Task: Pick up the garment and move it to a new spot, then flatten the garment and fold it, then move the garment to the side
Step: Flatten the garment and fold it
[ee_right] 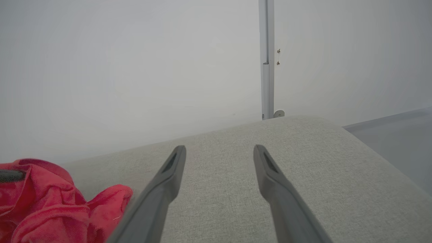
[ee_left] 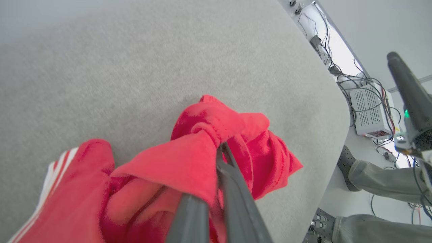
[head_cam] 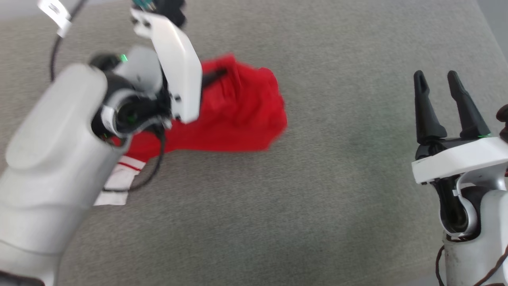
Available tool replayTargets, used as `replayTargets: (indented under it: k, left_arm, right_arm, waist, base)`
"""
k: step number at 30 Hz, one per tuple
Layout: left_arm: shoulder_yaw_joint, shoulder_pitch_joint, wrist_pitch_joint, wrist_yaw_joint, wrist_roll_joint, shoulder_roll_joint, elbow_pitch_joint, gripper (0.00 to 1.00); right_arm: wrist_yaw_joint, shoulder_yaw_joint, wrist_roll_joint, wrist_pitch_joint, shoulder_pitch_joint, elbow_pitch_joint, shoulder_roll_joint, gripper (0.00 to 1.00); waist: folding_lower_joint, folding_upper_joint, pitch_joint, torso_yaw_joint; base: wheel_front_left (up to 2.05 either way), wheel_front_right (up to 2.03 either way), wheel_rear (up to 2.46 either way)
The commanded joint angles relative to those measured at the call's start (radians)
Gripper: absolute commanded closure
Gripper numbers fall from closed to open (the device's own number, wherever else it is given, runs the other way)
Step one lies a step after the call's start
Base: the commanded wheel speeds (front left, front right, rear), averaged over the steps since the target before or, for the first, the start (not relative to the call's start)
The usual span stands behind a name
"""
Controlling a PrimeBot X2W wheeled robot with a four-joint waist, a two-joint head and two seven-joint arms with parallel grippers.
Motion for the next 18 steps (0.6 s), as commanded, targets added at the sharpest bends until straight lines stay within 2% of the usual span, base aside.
replayTargets:
  k: [1, 7, 12, 14, 15, 18]
  left_arm:
    - [0.013, -0.04, -0.053, -0.027, 0.027, -0.003, 0.044, 1.0]
    - [0.006, -0.108, -0.187, -0.093, 0.123, -0.001, 0.218, 1.0]
    - [-0.018, -0.13, -0.235, -0.124, 0.161, -0.009, 0.326, 0.99]
    - [-0.037, -0.138, -0.245, -0.143, 0.176, -0.017, 0.365, 0.55]
    - [-0.041, -0.147, -0.252, -0.15, 0.178, -0.019, 0.378, 0.0]
    - [-0.048, -0.158, -0.257, -0.166, 0.16, -0.027, 0.402, 0.0]
  right_arm:
    - [0.0, 0.01, 0.01, -0.017, -0.011, 0.013, 0.001, 0.0]
    - [0.0, 0.035, 0.024, -0.044, -0.018, 0.05, 0.001, 0.0]
    - [0.0, 0.042, 0.026, -0.053, -0.023, 0.068, 0.001, 0.0]
    - [0.0, 0.047, 0.023, -0.054, -0.027, 0.075, 0.001, 0.0]
    - [0.0, 0.048, 0.021, -0.054, -0.028, 0.076, 0.001, 0.0]
    - [0.0, 0.047, 0.01, -0.049, -0.03, 0.08, 0.0, 0.0]
  waist:
    - [0.0, 0.0, 0.017, -0.027]
    - [0.0, 0.0, 0.033, -0.056]
    - [0.0, 0.0, 0.037, -0.059]
    - [0.0, 0.0, 0.037, -0.055]
    - [0.0, 0.0, 0.036, -0.052]
    - [0.0, 0.0, 0.024, -0.034]
  base:
    - [0.0, 0.0, 0.0]
    - [0.0, 0.0, 0.0]
    - [0.0, 0.0, 0.0]
    - [0.0, 0.0, 0.0]
    - [0.0, 0.0, 0.0]
    - [0.0, 0.0, 0.0]
